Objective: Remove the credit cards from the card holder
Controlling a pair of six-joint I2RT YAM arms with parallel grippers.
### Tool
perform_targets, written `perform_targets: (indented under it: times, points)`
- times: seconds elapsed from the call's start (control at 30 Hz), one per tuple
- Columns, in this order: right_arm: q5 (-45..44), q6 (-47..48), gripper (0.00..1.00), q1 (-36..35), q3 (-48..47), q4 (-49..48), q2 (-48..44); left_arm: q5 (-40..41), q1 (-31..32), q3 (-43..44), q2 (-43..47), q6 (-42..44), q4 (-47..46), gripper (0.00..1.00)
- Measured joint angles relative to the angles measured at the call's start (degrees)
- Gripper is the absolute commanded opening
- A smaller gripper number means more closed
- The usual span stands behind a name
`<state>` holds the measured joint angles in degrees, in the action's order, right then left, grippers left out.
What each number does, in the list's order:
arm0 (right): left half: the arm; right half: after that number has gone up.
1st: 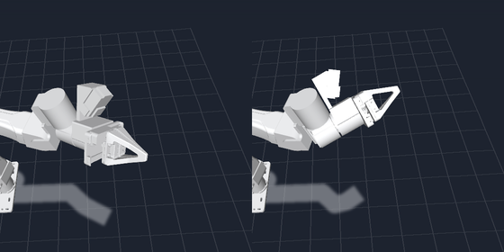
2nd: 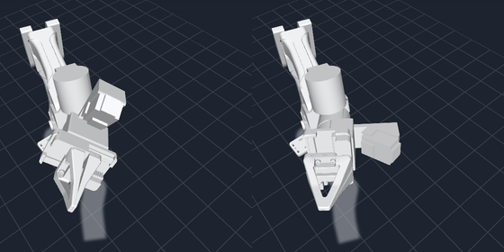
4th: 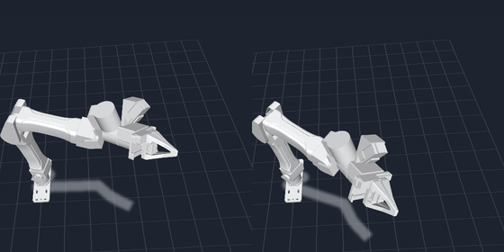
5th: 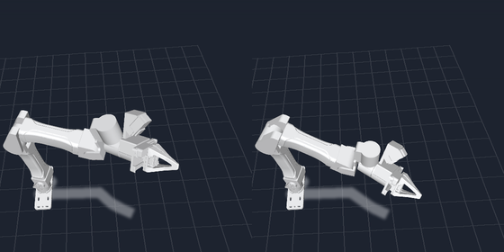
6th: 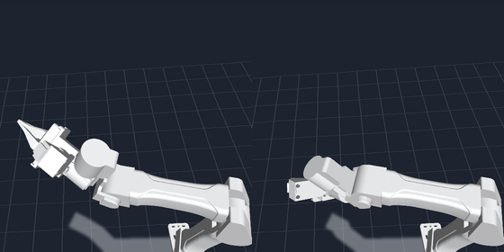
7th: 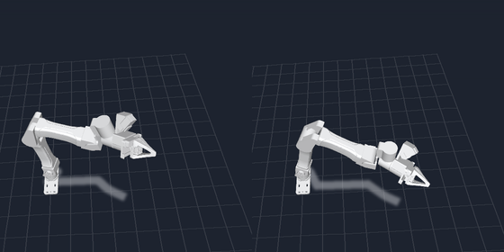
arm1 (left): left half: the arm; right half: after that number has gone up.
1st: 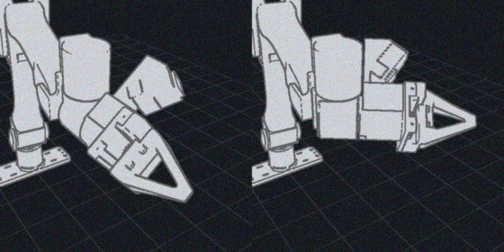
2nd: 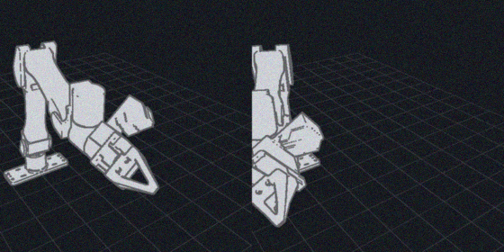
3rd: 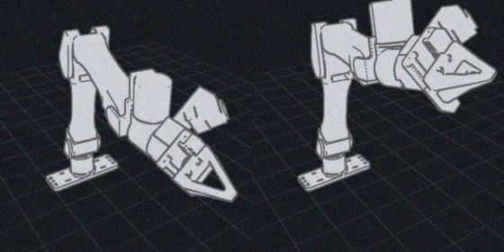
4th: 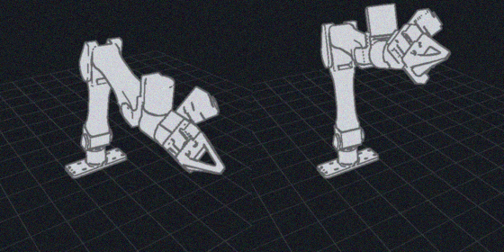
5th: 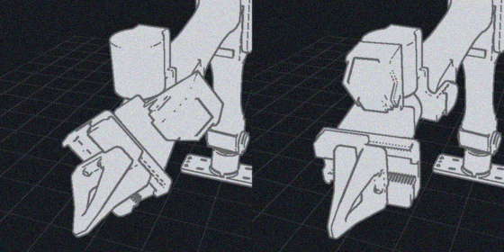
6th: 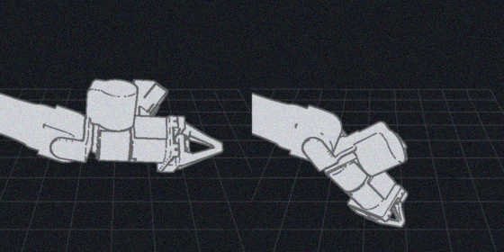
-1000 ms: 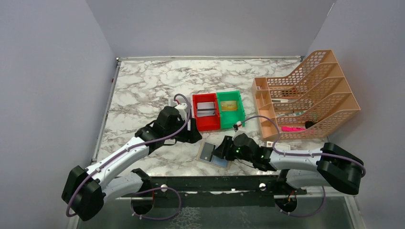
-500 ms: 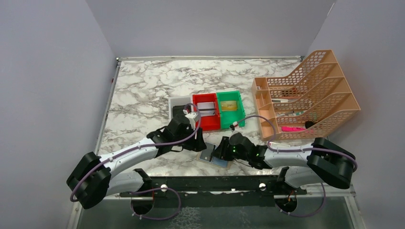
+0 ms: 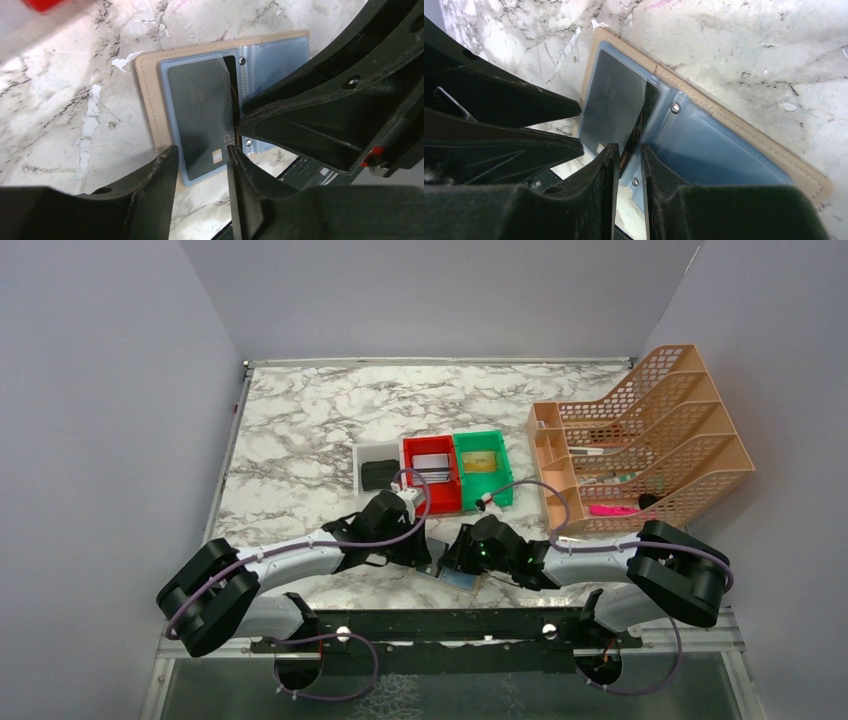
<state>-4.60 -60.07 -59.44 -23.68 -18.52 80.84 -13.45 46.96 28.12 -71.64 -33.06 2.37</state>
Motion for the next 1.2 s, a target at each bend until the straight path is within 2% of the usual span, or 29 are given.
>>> perform_targets:
  times: [0.1, 0.27, 0.47, 0.53, 0.83, 0.97, 1.2]
  points:
    - [-0.1, -0.6, 0.26, 0.0, 0.1, 0.2, 0.0, 0.0, 0.7, -0.1, -2.0, -0.2, -1.6, 0.32]
    - [-0.2, -1.4, 0.23, 0.0, 0.9, -0.7, 0.0, 0.0, 1.3, -0.1, -3.1, -0.3, -2.4, 0.26]
    - [-0.2, -1.7, 0.07, 0.2, 2.0, -1.6, -0.4, 0.1, 2.3, -0.8, -3.1, -0.8, -3.2, 0.18]
    - [-0.2, -1.9, 0.06, 0.3, 2.3, -1.9, -0.7, 0.2, 2.4, -0.9, -3.1, -0.9, -3.2, 0.15]
    - [0.0, -1.9, 0.09, 0.3, 3.8, -1.5, -4.0, 1.6, 2.7, -0.8, -3.8, -1.7, -3.4, 0.10]
    - [0.8, -1.5, 0.19, 0.3, 4.3, -1.5, -4.8, 2.1, 2.7, -0.8, -4.0, -1.9, -3.6, 0.10]
    - [2.0, -1.1, 0.20, 0.3, 4.3, -1.5, -4.8, 2.2, 2.7, -0.8, -4.0, -2.3, -3.6, 0.09]
